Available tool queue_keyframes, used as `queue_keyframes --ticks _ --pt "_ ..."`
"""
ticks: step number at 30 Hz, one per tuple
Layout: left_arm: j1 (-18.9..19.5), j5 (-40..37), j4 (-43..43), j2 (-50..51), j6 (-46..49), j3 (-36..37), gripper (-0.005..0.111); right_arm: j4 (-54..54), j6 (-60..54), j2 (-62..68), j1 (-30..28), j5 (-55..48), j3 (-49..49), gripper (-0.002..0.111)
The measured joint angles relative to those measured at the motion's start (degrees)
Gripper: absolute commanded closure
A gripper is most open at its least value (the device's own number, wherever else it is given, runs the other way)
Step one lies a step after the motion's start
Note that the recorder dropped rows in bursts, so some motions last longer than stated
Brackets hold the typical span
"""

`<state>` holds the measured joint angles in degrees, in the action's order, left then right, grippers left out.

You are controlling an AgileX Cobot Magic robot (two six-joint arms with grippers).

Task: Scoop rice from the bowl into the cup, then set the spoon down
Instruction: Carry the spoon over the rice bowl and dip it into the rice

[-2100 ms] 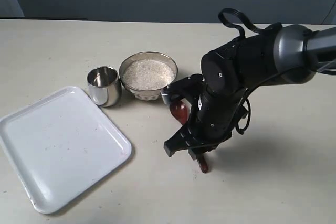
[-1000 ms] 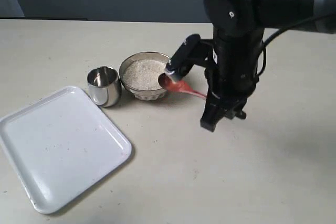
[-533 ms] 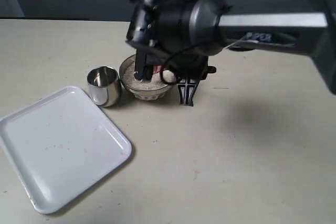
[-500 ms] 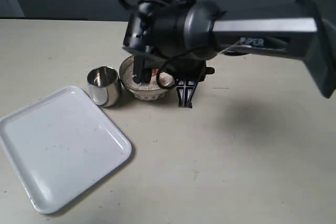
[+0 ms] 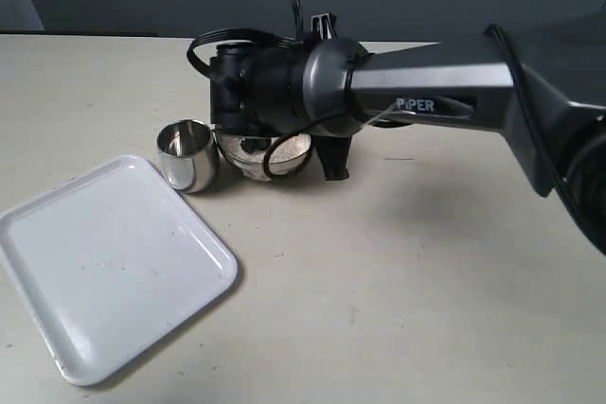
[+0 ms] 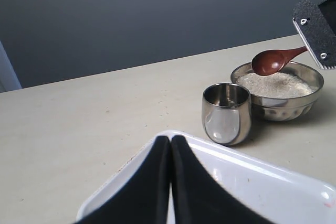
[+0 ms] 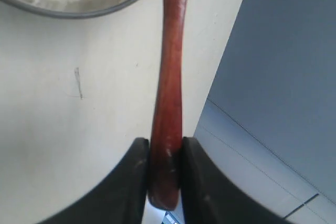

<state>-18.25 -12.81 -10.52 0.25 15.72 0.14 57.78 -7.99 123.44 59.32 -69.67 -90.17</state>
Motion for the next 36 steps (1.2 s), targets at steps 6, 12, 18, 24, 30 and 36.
queue_keyframes --ticks 6,12,18,24,30,36 --pt "0.0 0.0 0.0 0.0 0.0 0.0 0.106 0.0 0.0 2.1 0.1 0.0 0.0 0.109" --pt "0.0 0.0 0.0 0.0 0.0 0.0 0.106 0.0 -0.2 3.1 0.2 0.0 0.0 0.109" --pt "0.0 0.0 0.0 0.0 0.0 0.0 0.106 -0.1 -0.2 4.3 0.2 0.0 0.0 0.109" --pt "0.0 0.0 0.0 0.0 0.0 0.0 0.106 -1.4 -0.1 4.3 0.2 0.0 0.0 0.109" --pt "0.0 0.0 0.0 0.0 0.0 0.0 0.106 -5.2 -2.7 3.9 0.2 0.0 -0.2 0.109" --pt "0.0 0.0 0.0 0.0 0.0 0.0 0.106 -7.1 -3.8 2.1 0.2 0.0 -0.2 0.109"
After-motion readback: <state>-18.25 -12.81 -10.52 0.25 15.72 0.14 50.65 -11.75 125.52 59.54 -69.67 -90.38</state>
